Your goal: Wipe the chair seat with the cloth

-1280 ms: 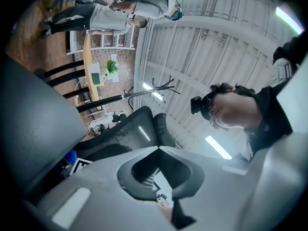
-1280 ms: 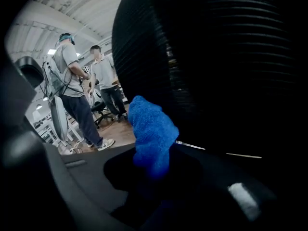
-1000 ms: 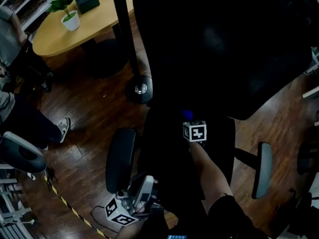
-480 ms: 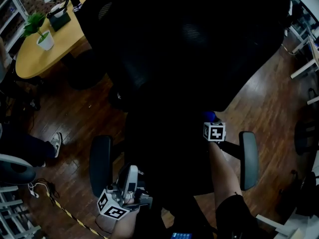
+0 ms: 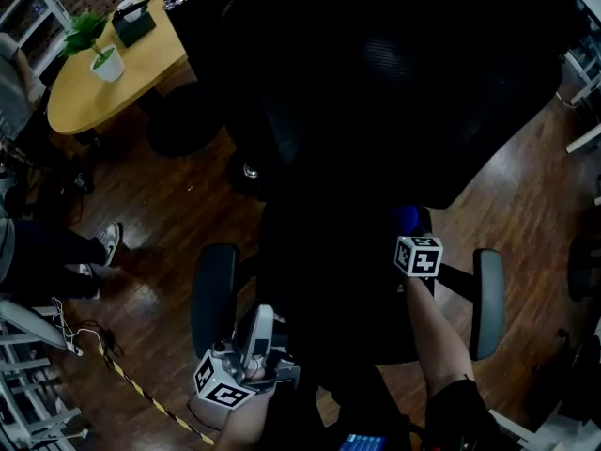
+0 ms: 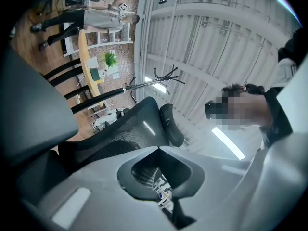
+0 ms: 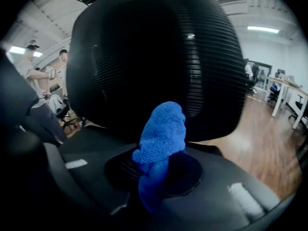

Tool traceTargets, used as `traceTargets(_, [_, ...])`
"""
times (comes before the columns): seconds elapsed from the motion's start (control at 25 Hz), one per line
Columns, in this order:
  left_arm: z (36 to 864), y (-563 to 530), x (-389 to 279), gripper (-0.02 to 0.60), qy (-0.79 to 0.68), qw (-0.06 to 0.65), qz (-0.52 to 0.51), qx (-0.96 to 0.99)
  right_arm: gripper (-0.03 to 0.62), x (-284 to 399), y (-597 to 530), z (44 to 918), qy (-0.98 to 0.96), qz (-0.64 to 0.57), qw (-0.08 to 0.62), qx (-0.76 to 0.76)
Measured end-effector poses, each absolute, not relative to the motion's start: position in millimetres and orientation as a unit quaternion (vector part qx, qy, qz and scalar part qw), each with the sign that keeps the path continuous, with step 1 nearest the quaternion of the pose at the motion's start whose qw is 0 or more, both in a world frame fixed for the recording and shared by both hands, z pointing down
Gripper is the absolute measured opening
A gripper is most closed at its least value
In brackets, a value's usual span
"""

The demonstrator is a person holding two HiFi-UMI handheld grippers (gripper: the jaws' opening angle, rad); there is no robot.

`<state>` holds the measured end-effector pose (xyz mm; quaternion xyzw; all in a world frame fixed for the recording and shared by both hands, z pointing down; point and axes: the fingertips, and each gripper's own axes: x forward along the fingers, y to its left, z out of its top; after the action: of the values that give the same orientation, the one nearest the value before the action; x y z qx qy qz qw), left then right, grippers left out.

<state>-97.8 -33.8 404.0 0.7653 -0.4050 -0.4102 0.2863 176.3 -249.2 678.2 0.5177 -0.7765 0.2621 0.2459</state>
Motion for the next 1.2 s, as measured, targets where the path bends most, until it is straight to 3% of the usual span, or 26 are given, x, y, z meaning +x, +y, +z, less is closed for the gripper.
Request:
traceTargets(0.32, [397,-23,-122,0.003,-0.414,0.281,-0.414,0.76,0.08,-119,-181,678,-0.885,0.294,0.195,0.303])
traceTargets(0.48, [397,-21,-122,0.003,-0.412,0.281,-0.411,0.763,0.08,-163,-160,696,-0.899,0.261,0.231,0.265])
traceTargets(0.76, [400,-26,-123,0.003,-0.408,0.287,-0.416,0.76,0.08,-92,-186,721,-0.871,0.236,0.28,0.327])
traceTargets(1.2, [396,-32,-101,0.003,-0.389,0.299,-0.414,0.767,0.079,222,-202,716,-0.725,0.245,0.346,0.542])
